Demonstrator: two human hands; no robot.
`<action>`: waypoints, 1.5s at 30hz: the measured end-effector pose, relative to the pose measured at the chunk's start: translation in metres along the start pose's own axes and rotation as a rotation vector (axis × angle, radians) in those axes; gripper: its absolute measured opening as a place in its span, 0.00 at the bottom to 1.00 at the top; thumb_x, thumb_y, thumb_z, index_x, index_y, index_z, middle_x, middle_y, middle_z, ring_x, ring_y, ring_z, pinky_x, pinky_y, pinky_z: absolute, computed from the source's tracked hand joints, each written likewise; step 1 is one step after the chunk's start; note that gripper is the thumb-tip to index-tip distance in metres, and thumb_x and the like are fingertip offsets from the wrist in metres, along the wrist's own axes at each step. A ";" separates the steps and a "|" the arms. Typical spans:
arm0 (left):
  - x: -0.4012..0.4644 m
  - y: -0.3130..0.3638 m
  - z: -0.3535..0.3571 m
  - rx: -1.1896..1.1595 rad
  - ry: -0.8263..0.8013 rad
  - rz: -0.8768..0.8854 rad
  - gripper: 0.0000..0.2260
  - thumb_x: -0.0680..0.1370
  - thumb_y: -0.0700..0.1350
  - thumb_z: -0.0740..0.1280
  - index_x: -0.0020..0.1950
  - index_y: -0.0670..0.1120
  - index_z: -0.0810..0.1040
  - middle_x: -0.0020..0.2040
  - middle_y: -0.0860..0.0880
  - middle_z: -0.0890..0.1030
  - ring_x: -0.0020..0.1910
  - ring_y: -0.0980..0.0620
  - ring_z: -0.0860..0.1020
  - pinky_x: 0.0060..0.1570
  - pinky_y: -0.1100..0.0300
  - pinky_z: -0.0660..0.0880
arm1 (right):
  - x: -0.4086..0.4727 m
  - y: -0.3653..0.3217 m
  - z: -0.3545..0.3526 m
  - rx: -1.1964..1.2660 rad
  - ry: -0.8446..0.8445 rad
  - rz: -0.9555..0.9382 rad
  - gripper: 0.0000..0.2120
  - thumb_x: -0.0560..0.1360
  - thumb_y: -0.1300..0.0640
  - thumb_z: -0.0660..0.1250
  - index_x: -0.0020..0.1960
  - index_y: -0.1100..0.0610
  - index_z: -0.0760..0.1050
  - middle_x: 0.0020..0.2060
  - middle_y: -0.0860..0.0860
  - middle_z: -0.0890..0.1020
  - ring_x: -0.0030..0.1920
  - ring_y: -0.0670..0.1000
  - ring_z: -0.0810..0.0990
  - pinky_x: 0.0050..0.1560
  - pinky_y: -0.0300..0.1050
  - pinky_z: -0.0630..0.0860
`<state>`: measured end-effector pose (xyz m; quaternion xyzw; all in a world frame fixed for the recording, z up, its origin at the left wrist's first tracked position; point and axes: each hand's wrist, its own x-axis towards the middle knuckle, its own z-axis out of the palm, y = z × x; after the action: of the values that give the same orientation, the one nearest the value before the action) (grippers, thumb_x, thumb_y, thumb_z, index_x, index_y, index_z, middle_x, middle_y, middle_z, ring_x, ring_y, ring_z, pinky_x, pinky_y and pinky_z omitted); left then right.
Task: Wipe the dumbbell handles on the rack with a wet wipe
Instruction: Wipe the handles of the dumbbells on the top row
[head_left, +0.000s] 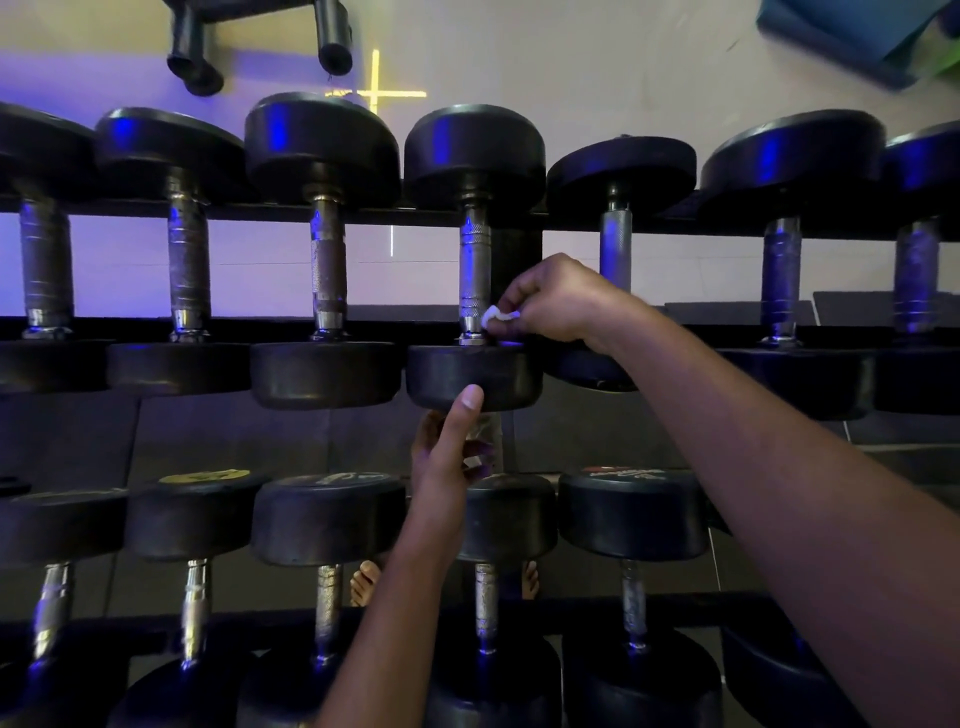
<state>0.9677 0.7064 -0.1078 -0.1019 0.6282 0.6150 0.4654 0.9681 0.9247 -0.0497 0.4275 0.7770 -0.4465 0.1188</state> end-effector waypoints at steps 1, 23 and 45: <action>-0.001 0.000 0.000 0.003 -0.001 0.001 0.44 0.63 0.74 0.74 0.68 0.44 0.82 0.51 0.50 0.87 0.45 0.50 0.81 0.45 0.54 0.75 | 0.001 -0.001 0.001 -0.016 0.010 0.013 0.10 0.70 0.47 0.83 0.42 0.51 0.86 0.44 0.48 0.87 0.46 0.48 0.82 0.45 0.43 0.78; -0.002 0.005 -0.006 0.054 0.007 0.038 0.40 0.61 0.74 0.75 0.65 0.51 0.81 0.53 0.52 0.87 0.46 0.50 0.84 0.46 0.54 0.79 | 0.009 -0.031 0.009 0.413 0.652 -0.265 0.09 0.70 0.46 0.81 0.45 0.49 0.87 0.36 0.42 0.87 0.38 0.42 0.86 0.44 0.42 0.82; -0.003 0.006 -0.004 -0.004 0.027 0.070 0.44 0.59 0.71 0.79 0.63 0.41 0.80 0.48 0.50 0.82 0.44 0.49 0.78 0.44 0.55 0.77 | 0.004 -0.098 -0.029 -1.083 -0.027 -0.598 0.11 0.81 0.53 0.65 0.58 0.42 0.82 0.37 0.39 0.75 0.45 0.51 0.75 0.35 0.42 0.62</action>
<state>0.9634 0.7025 -0.1027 -0.0893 0.6364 0.6307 0.4349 0.8954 0.9270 0.0228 0.0644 0.9780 -0.0078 0.1983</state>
